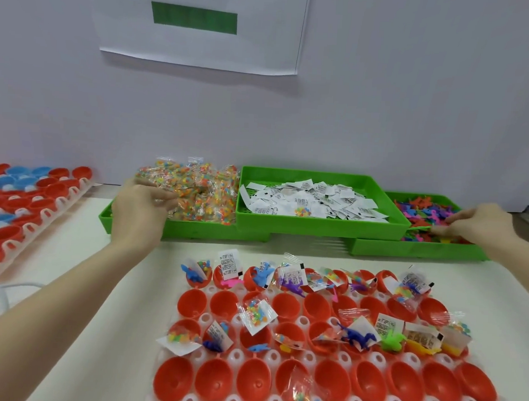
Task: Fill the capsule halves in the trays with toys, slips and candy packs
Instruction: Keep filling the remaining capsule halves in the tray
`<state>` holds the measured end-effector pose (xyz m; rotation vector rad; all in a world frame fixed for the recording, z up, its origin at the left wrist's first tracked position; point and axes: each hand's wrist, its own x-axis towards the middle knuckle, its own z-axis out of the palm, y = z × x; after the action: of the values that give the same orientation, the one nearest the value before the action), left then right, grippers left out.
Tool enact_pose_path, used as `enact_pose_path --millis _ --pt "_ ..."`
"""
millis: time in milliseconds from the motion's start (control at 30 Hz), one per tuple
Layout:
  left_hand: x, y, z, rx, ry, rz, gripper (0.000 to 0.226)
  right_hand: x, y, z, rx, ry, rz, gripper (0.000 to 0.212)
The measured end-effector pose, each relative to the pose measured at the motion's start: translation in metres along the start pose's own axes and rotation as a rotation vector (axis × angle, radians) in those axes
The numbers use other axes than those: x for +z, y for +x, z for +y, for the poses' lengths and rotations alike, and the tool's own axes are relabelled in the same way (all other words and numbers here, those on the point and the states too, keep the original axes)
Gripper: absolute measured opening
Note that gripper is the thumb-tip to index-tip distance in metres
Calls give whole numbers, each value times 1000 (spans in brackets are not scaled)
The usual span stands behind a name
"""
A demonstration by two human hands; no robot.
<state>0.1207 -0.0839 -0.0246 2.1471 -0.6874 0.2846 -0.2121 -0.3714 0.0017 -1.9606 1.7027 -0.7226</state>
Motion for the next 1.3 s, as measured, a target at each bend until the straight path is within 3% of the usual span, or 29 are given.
enact_pose_path --millis 167,367,567,700,933,1133,1300 --pt "-5 -4 2 10 48 69 24 1 0 3 -78 -70 125 42" --pt "-1 -4 5 -17 0 94 21 1 -2 2 -110 -195 39 29" --pt "3 -6 6 19 -140 26 16 -1 0 0 -67 -357 -3 33" --pt "4 -9 8 65 -82 -69 22 -4 1 2 38 -460 -79 31" --pt "5 -13 9 76 -5 -137 25 -2 -4 -12 58 -741 -4 22" --pt "-5 -20 21 79 -263 -48 27 1 -9 -15 -121 -572 219 14" --pt "-27 -35 41 101 -517 -126 12 13 -24 -59 -382 -167 8 31"
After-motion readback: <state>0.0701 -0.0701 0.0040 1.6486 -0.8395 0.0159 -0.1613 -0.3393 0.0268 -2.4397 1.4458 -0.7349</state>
